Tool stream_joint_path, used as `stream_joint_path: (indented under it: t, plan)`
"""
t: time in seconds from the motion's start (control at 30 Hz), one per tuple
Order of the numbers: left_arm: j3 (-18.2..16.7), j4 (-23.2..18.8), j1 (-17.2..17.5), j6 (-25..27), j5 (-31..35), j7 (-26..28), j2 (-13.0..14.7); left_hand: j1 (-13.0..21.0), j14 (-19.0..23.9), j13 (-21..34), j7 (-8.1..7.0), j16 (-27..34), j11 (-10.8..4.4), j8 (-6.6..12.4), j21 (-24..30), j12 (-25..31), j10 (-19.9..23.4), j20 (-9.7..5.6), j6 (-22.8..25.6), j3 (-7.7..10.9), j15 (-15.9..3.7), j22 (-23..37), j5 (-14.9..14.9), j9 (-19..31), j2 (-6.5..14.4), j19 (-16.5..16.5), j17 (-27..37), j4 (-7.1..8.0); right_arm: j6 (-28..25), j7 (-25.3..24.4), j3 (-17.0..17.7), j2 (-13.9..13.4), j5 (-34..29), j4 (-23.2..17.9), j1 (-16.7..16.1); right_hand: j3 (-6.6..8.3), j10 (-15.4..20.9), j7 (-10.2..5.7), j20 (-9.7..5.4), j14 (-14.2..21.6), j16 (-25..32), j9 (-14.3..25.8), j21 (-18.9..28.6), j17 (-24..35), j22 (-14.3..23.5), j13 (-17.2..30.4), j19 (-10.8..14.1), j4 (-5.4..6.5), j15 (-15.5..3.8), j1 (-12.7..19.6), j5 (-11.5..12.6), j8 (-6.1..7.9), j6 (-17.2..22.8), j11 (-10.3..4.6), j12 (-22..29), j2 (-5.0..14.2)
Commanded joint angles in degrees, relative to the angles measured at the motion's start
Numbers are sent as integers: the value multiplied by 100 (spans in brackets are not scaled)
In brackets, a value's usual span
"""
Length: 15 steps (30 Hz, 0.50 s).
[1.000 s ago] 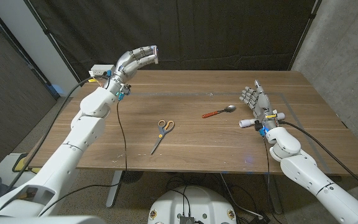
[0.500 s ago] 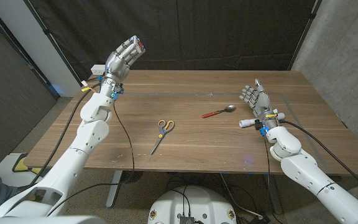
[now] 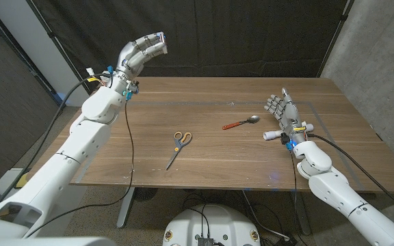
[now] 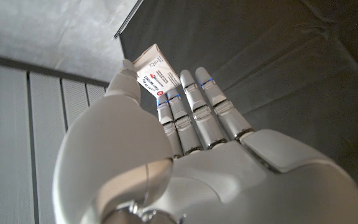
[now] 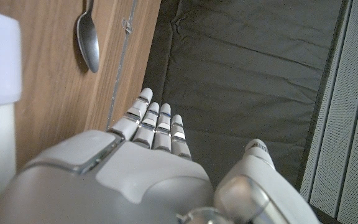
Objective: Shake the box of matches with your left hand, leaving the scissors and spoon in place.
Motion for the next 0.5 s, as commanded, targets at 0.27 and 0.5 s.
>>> stream_joint_path:
  t: [0.27, 0.5]
  plan:
    - [1088, -1866, -804, 2523, 5376, 220, 1510, -64, -52, -4, -16, -11, -12, 24, -20, -4, -37, -207, 2, 87, -506, 9, 15, 19, 54, -61, 7, 30, 5, -147, 44, -44, -66, -234, -180, -30, 44, 5, -4, 50, -6, 15, -14, 27, 28, 14, 37, -12, -7, 15, -11, 16, 49, -18, 11, 54]
    - [1354, -1785, -1148, 2663, 5363, -382, 1584, -64, -159, -13, -25, -39, 22, -4, -57, -25, -103, -200, -66, 86, -479, 8, 18, 18, 43, -142, 7, 24, -28, -191, 60, -48, -82, -274, -186, -31, 47, 1, -2, 48, -8, 15, -26, 27, 28, 14, 41, -14, -9, 16, -11, 14, 46, -19, 11, 56]
